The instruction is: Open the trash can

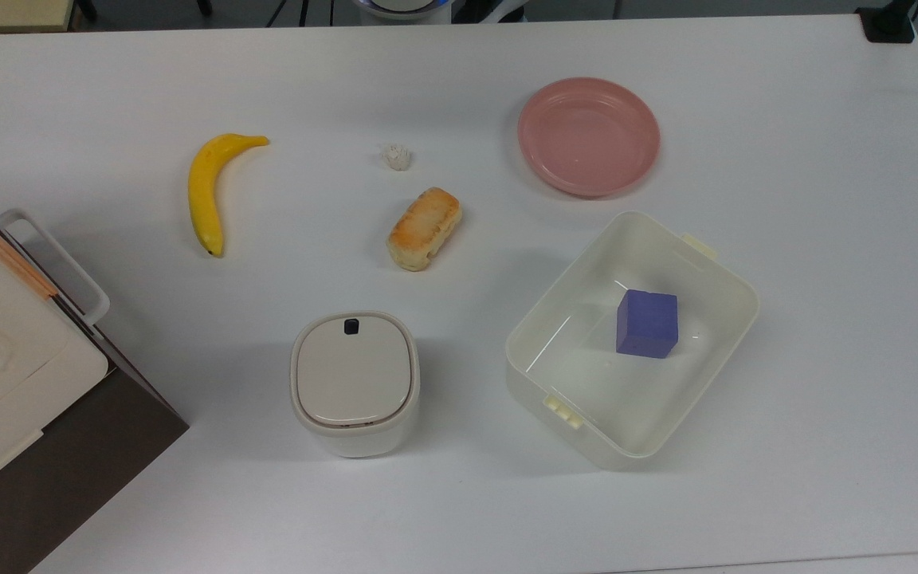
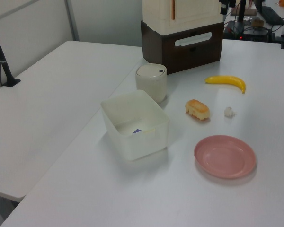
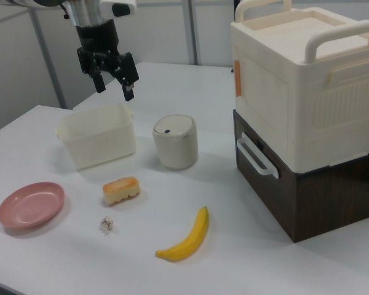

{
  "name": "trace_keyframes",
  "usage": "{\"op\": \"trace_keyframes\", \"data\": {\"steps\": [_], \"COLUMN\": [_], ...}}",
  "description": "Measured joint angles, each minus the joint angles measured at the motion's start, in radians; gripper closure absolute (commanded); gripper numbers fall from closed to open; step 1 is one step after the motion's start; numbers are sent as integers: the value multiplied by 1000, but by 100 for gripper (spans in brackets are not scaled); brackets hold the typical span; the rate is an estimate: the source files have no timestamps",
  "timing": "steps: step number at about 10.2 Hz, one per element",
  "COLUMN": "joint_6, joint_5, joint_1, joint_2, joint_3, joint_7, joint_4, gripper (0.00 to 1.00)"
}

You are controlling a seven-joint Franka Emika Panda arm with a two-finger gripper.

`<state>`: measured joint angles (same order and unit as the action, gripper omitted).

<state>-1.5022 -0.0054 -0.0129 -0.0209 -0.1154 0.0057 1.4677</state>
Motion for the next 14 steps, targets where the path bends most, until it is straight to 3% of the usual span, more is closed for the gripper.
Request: {"op": "trace_keyframes", "data": {"steps": [14], "joint_6": [23], "joint_5": [-1], "joint_1": [-3], "joint_2": [0], "joint_3": [-1], "joint_7": [-1], "joint_4": [1], "gripper": [0]}}
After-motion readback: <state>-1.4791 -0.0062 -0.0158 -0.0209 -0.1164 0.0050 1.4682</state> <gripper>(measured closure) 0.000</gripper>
